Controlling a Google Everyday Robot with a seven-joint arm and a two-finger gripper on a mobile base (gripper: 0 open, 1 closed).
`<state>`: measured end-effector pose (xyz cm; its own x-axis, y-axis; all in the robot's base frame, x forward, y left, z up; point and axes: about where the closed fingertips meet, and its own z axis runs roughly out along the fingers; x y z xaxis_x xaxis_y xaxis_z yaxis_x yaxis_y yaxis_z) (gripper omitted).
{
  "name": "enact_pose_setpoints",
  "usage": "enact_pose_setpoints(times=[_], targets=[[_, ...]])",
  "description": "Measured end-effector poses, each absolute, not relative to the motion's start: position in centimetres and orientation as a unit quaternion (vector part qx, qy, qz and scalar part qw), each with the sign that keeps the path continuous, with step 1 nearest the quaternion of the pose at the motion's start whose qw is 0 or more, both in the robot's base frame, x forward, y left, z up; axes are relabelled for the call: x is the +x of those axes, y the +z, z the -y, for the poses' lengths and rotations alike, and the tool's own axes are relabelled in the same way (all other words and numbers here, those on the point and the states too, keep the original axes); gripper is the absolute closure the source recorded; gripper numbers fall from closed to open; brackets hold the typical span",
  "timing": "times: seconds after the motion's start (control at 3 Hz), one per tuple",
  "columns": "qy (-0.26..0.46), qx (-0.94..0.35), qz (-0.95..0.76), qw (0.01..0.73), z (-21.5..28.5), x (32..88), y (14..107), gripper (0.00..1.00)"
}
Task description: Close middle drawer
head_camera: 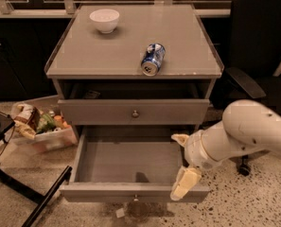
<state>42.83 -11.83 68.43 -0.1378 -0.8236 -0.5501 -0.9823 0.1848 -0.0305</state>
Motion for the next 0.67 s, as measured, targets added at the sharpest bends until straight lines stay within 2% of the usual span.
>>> enact_pose_setpoints(times=[0.67], targets=[[0.162, -0.601, -0.741, 0.253, 11.81, 44.53, 67.31, 0.0]])
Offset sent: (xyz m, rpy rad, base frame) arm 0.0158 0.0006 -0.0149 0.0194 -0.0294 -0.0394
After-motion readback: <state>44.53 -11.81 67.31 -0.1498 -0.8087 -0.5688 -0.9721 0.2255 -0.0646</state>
